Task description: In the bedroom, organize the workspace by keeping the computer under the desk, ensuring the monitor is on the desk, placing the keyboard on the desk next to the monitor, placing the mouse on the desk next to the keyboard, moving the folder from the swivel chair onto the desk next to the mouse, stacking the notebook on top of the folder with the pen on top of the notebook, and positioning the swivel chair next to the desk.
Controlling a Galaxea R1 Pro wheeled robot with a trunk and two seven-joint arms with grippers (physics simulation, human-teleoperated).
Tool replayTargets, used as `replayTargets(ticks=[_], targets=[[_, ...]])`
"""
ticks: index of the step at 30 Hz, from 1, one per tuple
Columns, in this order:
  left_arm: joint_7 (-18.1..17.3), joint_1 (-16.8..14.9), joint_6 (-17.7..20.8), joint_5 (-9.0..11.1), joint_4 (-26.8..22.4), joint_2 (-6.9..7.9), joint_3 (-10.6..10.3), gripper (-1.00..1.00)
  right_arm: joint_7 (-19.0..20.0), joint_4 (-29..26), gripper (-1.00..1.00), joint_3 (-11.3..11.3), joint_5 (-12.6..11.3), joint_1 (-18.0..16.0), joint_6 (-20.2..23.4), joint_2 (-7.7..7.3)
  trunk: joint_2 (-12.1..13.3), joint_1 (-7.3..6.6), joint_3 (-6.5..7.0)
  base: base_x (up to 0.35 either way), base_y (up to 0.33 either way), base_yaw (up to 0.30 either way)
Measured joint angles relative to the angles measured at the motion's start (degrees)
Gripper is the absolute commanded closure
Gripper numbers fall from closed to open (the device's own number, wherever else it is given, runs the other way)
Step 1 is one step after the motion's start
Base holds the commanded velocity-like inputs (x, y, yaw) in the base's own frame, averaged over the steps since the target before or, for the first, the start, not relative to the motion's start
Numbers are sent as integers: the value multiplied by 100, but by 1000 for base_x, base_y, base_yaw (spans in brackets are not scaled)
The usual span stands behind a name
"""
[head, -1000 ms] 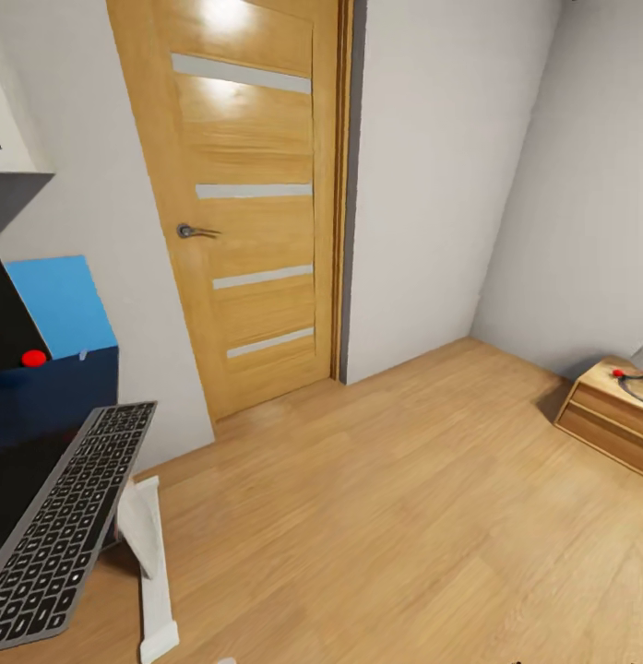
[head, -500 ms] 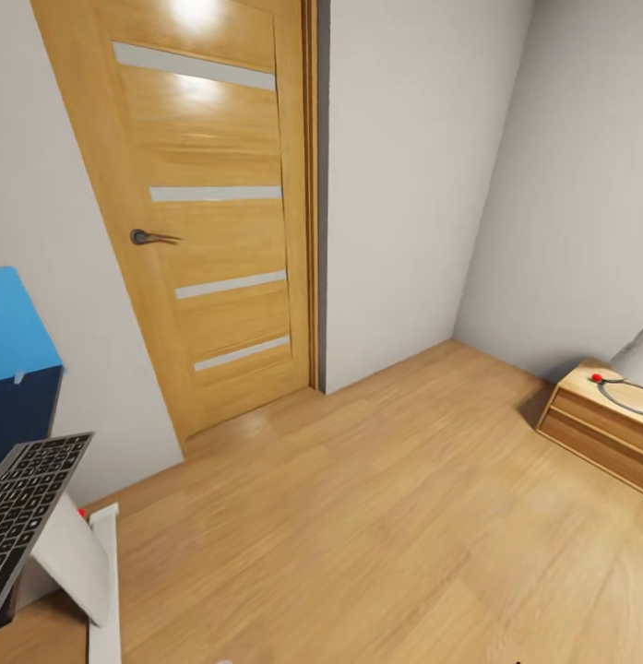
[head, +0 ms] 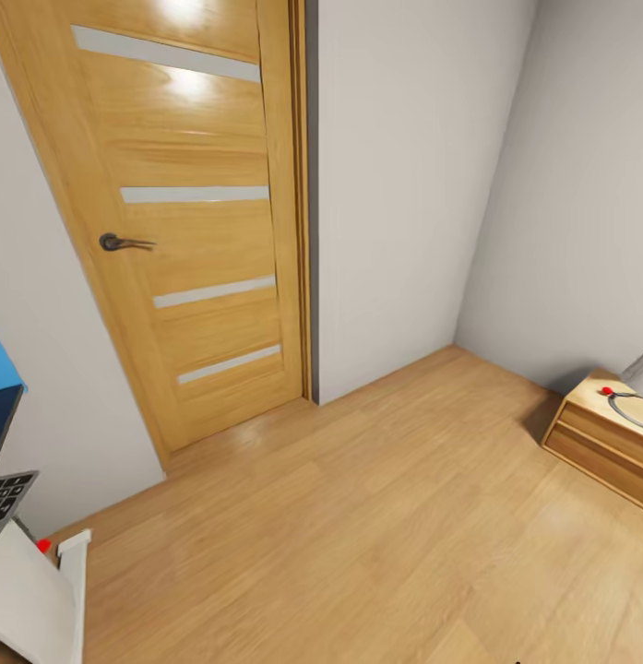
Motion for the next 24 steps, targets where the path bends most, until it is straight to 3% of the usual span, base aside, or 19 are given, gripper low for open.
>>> replayTargets(ticks=[4,6,11,18,24], targets=[[-9,1,6,-4,119,-33,-6,-100,0,1,-100,1,2,-1,1,8,0,0,0,300,-138,139],[-137,0,6,-9,457,-234,9,-100,0,2,-100,0,2,-2,1,11,0,0,0,300,-154,245],[-401,-1,-1,-25,828,-408,15,-100,0,2,-100,5,3,-2,1,10,0,0,0,300,-155,257],[-470,-1,-6,-28,913,-443,18,-100,7,2,-100,9,30,-2,1,10,0,0,-1,300,-156,263],[-478,-1,-10,-25,923,-439,24,-100,1,24,-100,9,359,-2,1,10,0,0,-12,300,-156,264]])
